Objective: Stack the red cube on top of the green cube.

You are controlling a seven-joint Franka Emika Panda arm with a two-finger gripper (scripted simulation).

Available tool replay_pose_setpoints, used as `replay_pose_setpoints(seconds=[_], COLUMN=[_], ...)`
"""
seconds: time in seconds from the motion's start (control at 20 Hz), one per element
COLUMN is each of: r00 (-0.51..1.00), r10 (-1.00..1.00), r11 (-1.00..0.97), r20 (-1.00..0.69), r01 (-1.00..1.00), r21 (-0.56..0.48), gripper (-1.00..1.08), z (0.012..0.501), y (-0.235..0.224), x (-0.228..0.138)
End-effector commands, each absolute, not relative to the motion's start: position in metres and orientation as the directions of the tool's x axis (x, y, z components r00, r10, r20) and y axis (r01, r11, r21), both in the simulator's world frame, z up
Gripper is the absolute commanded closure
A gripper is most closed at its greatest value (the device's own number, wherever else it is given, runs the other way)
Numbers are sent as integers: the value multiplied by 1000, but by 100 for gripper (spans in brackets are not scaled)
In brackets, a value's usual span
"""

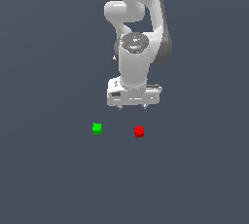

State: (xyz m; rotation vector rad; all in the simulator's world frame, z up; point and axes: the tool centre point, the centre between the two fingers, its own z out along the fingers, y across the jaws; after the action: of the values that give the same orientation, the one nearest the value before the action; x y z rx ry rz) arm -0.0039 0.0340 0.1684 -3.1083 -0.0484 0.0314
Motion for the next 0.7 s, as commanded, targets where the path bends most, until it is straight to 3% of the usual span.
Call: replay_pose_setpoints(seconds=[0.0, 0.65], r00=[999, 994], r10=[31, 108], r11=[-999, -994], r20=[-20, -11], r01=[31, 107], r21=[-33, -21], gripper=[-92, -92], z=[168, 127], y=[34, 49], x=[-4, 15])
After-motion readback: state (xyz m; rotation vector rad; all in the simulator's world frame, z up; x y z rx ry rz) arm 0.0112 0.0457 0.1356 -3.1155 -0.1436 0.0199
